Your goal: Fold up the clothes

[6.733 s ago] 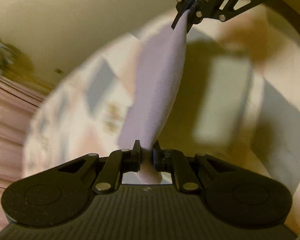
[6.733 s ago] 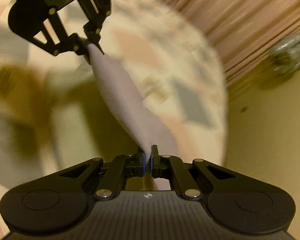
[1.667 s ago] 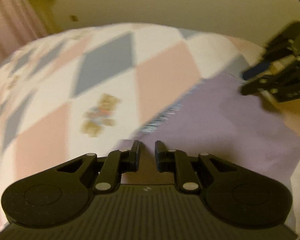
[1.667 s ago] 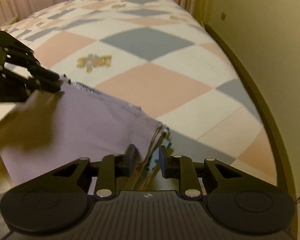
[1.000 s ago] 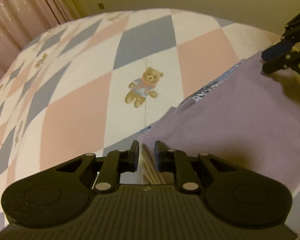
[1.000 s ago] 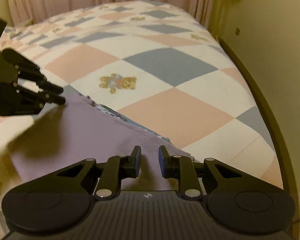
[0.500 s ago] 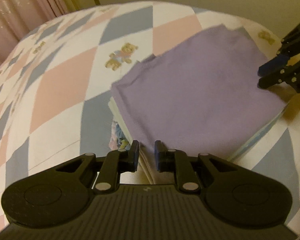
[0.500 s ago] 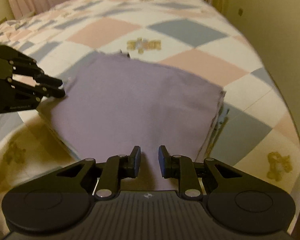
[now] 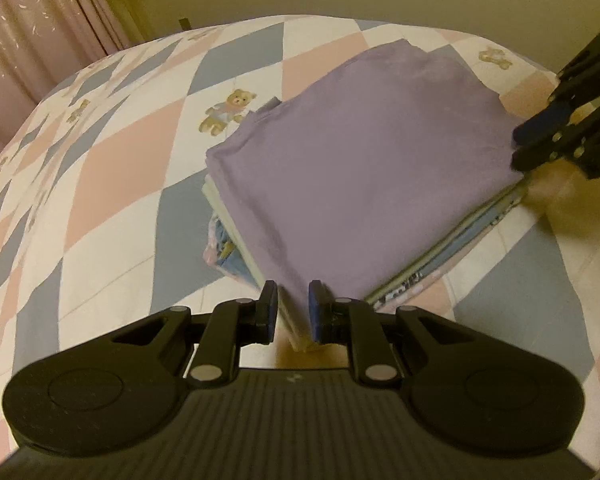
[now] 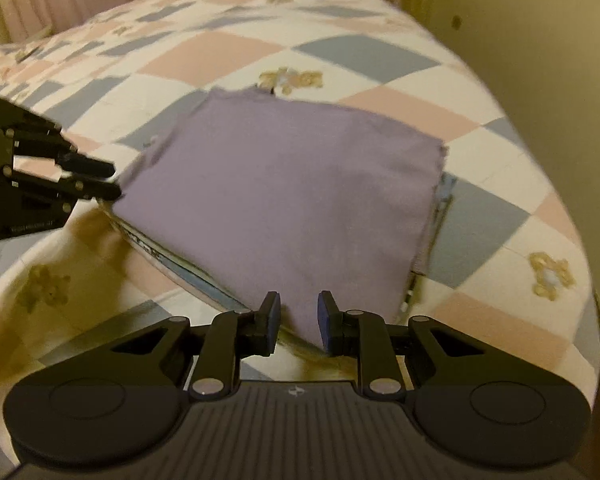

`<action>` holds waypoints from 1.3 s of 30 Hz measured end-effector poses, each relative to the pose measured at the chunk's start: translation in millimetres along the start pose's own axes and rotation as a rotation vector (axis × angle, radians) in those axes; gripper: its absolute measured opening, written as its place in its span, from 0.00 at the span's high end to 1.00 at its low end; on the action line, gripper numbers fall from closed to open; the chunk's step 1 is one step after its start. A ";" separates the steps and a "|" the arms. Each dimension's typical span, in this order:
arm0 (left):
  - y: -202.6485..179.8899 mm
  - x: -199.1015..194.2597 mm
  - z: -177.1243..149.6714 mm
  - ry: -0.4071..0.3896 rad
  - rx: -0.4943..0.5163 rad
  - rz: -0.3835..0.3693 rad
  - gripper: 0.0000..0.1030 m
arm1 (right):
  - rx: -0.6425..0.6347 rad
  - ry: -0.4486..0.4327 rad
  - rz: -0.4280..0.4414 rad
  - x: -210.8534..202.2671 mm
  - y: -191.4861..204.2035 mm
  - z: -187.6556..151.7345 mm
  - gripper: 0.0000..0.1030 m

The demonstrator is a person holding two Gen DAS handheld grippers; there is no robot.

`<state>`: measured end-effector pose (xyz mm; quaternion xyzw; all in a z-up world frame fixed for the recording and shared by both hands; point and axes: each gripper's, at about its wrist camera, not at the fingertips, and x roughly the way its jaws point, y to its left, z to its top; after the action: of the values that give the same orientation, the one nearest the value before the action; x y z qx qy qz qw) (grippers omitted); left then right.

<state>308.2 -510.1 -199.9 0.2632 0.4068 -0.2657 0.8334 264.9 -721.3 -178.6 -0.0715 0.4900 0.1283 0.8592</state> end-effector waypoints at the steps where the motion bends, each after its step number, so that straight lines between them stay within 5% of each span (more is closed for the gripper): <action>1: 0.3 -5.7 -1.4 0.004 -0.005 0.002 0.86 | 0.018 -0.009 -0.007 -7.7 0.4 -4.0 0.74; 10: 2.4 -56.7 -10.3 0.033 -0.073 0.019 0.61 | 0.229 -0.060 -0.018 -58.6 28.2 -16.1 0.44; 14: 0.1 -66.5 -13.5 0.023 -0.098 0.008 0.33 | 0.256 -0.083 -0.050 -78.0 41.8 -21.9 0.24; 23: -6.2 -88.3 -22.4 -0.004 -0.143 -0.017 0.04 | 0.307 -0.104 -0.131 -105.5 57.9 -39.5 0.09; 32: -12.4 -97.1 -47.2 0.006 -0.131 -0.033 0.01 | 0.370 -0.100 -0.177 -109.3 78.1 -61.8 0.02; 39: -8.5 -98.5 -59.4 0.016 -0.236 0.021 0.01 | 0.364 -0.067 -0.156 -94.8 75.3 -65.6 0.02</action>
<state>218.6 -454.8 -152.8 0.1697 0.4393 -0.2049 0.8581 142.8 -679.9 -130.3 0.0515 0.4693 -0.0270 0.8811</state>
